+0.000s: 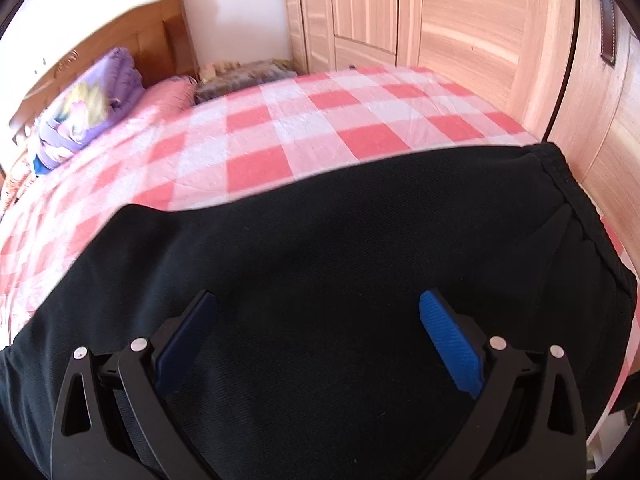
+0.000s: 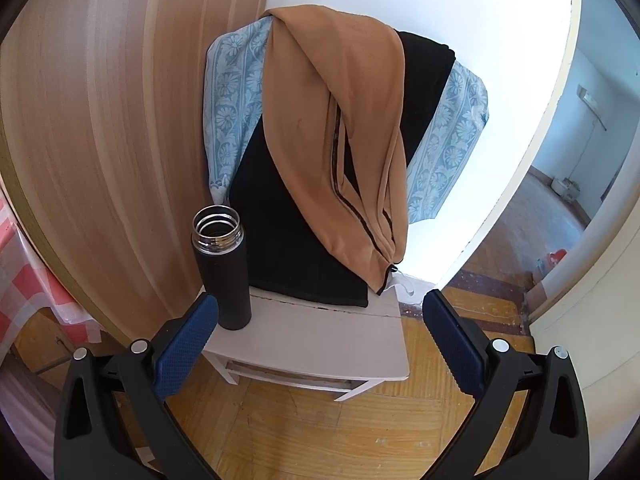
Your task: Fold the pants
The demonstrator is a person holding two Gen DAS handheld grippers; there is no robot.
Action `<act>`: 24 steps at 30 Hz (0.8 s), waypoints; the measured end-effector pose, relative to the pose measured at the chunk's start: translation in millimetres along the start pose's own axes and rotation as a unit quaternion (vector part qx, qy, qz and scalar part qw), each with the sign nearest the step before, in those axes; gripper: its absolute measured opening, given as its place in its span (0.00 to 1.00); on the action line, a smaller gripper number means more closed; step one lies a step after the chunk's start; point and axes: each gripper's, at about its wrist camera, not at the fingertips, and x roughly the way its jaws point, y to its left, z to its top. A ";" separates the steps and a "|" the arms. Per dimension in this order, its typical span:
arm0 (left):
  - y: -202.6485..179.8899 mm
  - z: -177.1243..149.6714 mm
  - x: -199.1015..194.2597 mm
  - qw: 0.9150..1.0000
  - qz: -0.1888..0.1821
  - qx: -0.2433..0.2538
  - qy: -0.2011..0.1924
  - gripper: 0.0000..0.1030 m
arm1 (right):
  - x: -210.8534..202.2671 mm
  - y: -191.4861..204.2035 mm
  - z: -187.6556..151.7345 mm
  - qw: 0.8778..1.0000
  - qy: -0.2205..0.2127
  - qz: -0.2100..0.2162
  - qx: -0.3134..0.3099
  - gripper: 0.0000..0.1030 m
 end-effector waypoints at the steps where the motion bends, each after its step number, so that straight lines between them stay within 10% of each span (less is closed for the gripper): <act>1: 0.8 -0.2 -2.1 1.000 -0.001 -0.001 -0.006 0.98 | 0.0 0.2 -0.3 1.000 -0.001 -0.001 0.000 0.95; 13: 28.9 -9.6 -48.9 0.996 -0.006 -0.045 -0.071 0.98 | -12.2 6.8 0.9 1.000 -0.026 -0.002 -0.013 0.95; 16: 59.2 -21.7 -77.2 0.992 -0.012 -0.075 -0.097 0.98 | -53.0 38.7 6.3 0.988 -0.096 0.111 -0.049 0.95; 20: 128.1 -52.5 -114.0 0.984 0.000 -0.137 -0.117 0.98 | -121.9 141.1 -0.3 0.913 -0.171 0.315 -0.194 0.96; 24: 220.8 -103.3 -151.0 0.971 0.047 -0.206 -0.115 0.98 | -169.4 272.3 -9.1 0.810 -0.119 0.496 -0.290 0.96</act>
